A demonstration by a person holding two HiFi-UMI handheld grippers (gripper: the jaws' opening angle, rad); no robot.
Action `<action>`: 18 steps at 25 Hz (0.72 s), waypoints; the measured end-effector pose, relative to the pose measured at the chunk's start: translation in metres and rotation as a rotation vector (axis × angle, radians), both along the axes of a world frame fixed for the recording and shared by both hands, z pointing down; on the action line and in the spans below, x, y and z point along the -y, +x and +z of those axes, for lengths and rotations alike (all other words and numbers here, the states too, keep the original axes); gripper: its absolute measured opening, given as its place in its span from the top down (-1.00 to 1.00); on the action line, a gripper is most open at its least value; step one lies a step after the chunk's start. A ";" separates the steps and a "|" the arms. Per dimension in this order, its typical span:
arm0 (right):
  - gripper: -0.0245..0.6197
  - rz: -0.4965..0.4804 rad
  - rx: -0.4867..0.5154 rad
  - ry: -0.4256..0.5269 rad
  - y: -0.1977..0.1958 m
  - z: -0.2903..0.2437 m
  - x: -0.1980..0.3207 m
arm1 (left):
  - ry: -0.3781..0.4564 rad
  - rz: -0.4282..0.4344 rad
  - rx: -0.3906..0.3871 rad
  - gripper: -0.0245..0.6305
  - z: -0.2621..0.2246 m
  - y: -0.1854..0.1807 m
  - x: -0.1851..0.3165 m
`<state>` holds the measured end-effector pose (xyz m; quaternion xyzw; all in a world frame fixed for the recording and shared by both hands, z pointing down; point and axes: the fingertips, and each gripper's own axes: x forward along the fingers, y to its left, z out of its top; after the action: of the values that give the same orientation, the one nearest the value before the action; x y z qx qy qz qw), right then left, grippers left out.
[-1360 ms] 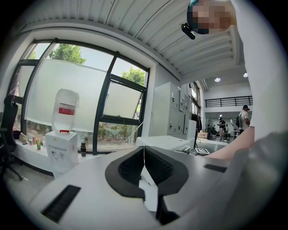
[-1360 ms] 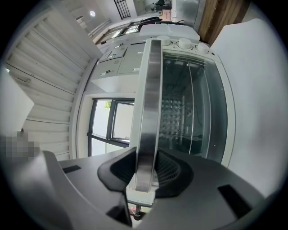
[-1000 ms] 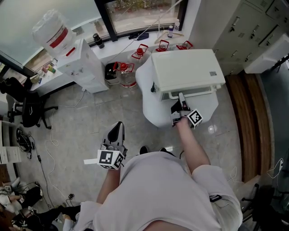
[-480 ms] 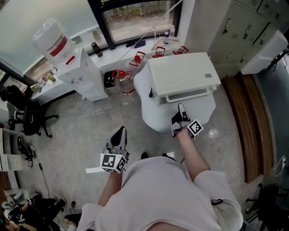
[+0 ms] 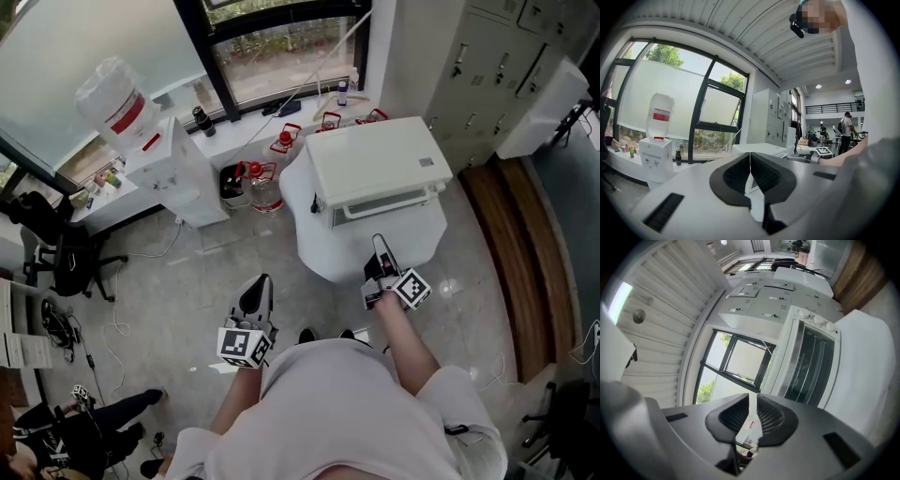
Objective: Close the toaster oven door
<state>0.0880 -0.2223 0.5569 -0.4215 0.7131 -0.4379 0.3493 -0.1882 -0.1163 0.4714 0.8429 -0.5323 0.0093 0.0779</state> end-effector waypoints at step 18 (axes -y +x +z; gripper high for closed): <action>0.91 -0.040 -0.942 0.260 -0.029 -0.092 -0.074 | 0.028 0.051 -0.016 0.86 -0.005 0.018 -0.006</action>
<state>0.0590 -0.1487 0.4652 -0.5131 0.8503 -0.1134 0.0300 -0.1706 -0.1101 0.4668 0.8574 -0.5099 -0.0029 0.0702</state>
